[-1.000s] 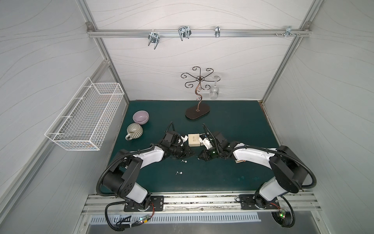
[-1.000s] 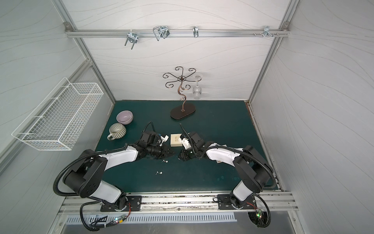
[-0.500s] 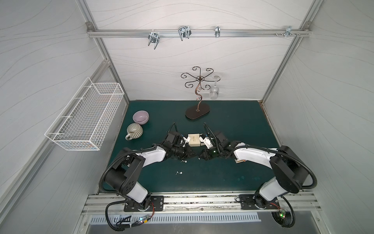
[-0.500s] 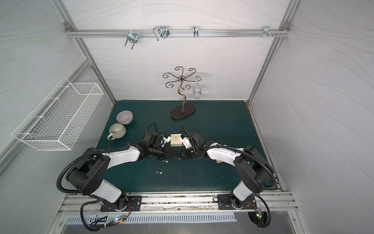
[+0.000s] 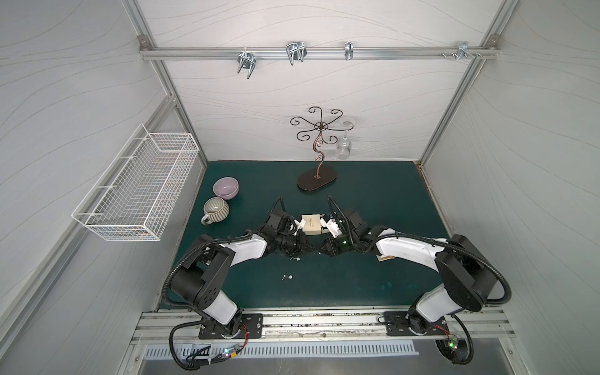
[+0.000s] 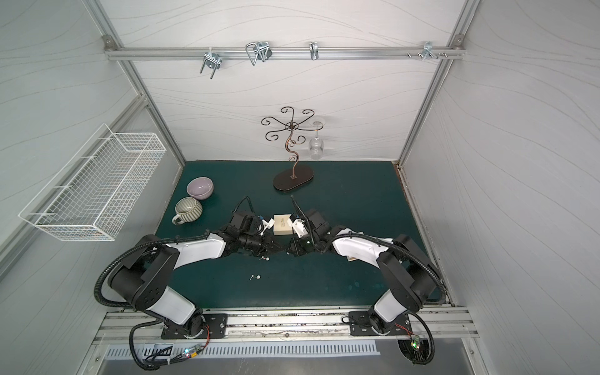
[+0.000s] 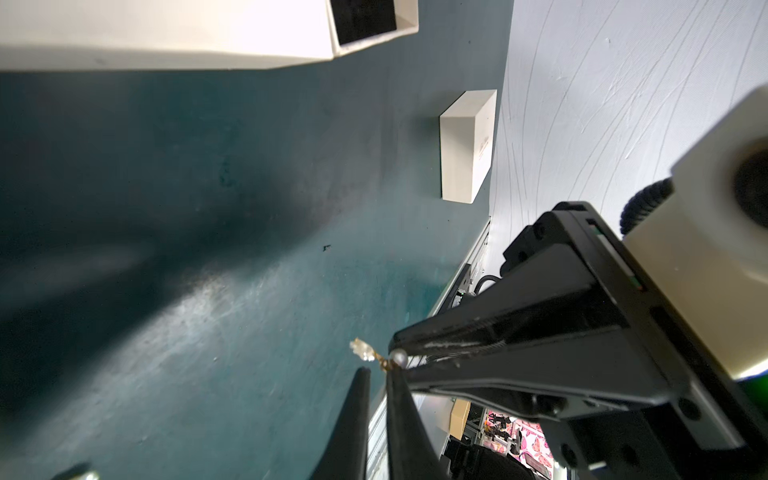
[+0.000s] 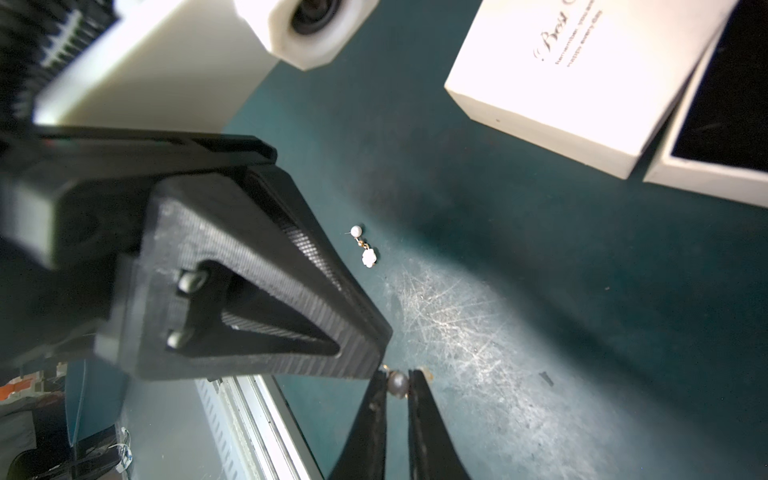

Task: Place the earrings into the drawer-style jewelry box
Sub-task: Pick up the earring from the center of the board.

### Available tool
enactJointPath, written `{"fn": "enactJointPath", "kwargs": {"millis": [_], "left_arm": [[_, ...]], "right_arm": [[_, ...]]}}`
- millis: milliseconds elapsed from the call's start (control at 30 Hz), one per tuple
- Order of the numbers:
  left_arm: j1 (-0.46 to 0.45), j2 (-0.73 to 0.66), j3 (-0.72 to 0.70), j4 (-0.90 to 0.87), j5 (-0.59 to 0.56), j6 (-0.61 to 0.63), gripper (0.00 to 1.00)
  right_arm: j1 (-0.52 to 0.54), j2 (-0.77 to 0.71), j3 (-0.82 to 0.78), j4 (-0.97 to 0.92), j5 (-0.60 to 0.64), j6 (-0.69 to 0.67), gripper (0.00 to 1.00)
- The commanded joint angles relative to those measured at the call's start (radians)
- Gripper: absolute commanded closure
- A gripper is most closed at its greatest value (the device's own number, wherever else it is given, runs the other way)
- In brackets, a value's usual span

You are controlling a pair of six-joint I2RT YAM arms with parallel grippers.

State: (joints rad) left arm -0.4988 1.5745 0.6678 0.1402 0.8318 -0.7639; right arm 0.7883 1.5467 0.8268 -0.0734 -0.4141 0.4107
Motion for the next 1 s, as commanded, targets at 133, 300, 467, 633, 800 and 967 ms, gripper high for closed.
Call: {"fn": "enactJointPath", "kwargs": {"millis": [133, 300, 467, 633, 800, 967], "left_arm": [[-0.004, -0.003, 0.035, 0.078, 0.038, -0.040, 0.87], [-0.004, -0.002, 0.020, 0.121, 0.049, -0.068, 0.91], [-0.004, -0.007, 0.010, 0.145, 0.048, -0.084, 0.97], [-0.003, -0.013, 0.004, 0.142, 0.040, -0.083, 1.00], [-0.004, -0.022, 0.007, 0.125, 0.036, -0.076, 1.00], [-0.004, -0.042, 0.014, 0.098, 0.030, -0.068, 1.00]], "right_arm": [[-0.009, -0.043, -0.020, 0.026, -0.020, -0.012, 0.86], [-0.010, -0.044, -0.026, 0.040, -0.026, -0.006, 0.86], [-0.013, -0.046, -0.032, 0.041, -0.022, -0.006, 0.86], [-0.018, -0.061, -0.038, 0.044, -0.025, -0.003, 0.86], [-0.035, -0.092, -0.051, 0.051, -0.032, 0.000, 0.77], [-0.060, -0.167, -0.097, 0.078, -0.039, -0.006, 0.69]]}}
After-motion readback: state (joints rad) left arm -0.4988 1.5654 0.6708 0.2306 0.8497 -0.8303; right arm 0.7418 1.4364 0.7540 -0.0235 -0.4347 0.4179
